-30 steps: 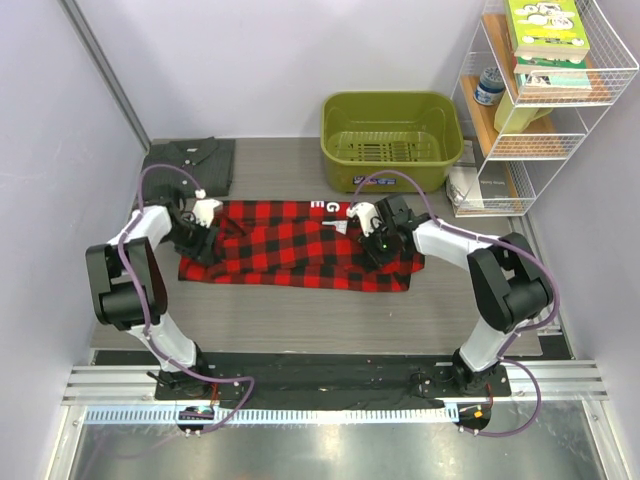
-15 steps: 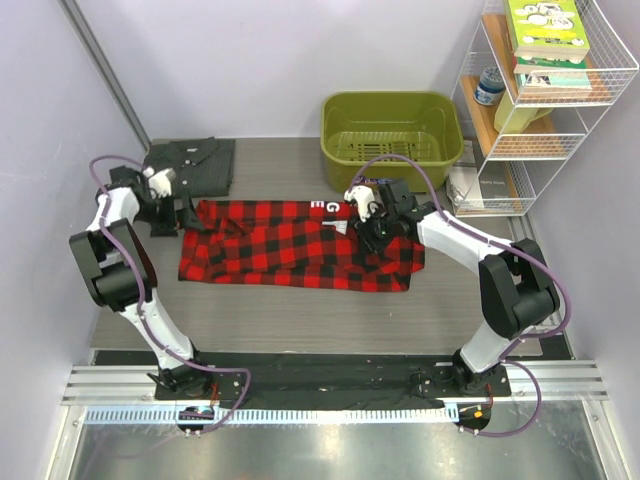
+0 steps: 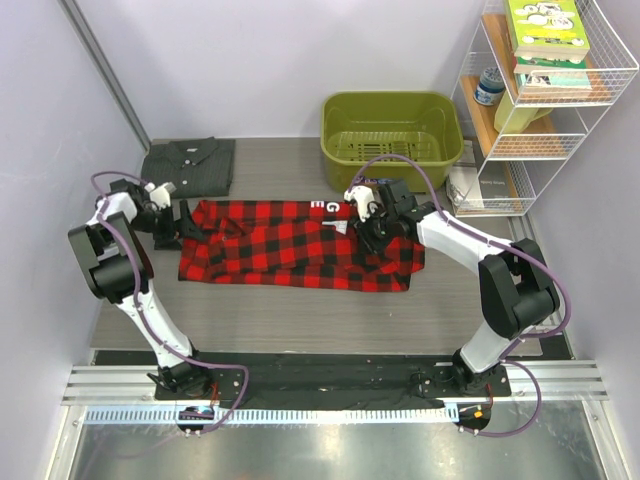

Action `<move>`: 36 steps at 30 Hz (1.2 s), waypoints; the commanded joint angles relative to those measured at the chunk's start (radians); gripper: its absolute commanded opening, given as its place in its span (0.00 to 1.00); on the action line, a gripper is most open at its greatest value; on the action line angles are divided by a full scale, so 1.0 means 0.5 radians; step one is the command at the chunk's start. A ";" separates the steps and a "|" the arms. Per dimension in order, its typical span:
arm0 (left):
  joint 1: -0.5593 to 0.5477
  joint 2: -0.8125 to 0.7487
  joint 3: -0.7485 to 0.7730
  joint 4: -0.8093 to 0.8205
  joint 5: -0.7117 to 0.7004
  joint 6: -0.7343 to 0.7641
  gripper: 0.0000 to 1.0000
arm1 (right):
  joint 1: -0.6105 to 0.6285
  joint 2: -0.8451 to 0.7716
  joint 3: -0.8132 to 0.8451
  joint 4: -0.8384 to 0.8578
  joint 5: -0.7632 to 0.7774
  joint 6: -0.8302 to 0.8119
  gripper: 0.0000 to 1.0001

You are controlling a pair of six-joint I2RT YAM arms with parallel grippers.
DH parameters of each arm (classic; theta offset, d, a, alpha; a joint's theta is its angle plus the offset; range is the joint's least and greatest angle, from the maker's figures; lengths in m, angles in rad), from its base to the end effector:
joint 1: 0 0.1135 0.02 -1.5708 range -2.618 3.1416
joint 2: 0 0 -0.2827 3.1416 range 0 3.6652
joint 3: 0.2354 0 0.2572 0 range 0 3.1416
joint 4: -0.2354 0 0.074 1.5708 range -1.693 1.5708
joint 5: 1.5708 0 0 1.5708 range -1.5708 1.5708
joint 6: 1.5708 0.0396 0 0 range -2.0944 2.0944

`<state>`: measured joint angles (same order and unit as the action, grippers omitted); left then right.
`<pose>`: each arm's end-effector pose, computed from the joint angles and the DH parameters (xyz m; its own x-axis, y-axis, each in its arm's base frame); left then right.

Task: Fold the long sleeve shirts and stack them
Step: Fold the shirt

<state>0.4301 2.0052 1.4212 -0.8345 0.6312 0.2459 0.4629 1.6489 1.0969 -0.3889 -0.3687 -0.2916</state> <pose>0.3704 0.1442 0.1773 -0.9335 -0.2120 -0.2891 -0.0289 0.8482 -0.5288 0.3084 0.1699 0.2256 -0.5182 -0.5583 -0.6479 -0.7887 0.6049 0.1096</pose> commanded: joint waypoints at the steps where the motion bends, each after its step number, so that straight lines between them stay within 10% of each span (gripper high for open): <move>1: -0.004 -0.019 -0.050 0.079 0.072 -0.062 0.88 | 0.056 -0.046 0.079 0.026 -0.036 -0.021 0.31; 9: -0.274 -0.436 0.032 0.074 -0.317 0.321 0.86 | 0.166 -0.070 -0.015 -0.026 0.133 -0.015 0.30; 20: -0.845 -0.176 -0.063 0.110 -0.685 0.573 0.75 | 0.077 -0.132 -0.102 -0.008 0.191 0.304 0.41; 28: -0.716 -0.203 -0.375 -0.037 -1.093 0.729 0.55 | 0.090 -0.178 -0.040 -0.127 0.197 0.341 0.39; 36: -0.100 -0.558 -0.845 -0.138 -1.318 0.788 0.49 | 0.405 -0.077 0.082 -0.176 0.483 0.145 0.26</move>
<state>0.2520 1.7592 1.0882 -0.7975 0.0849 0.6281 0.5907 1.5932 1.0679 -0.4675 -0.2008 -0.1711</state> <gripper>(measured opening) 0.489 0.279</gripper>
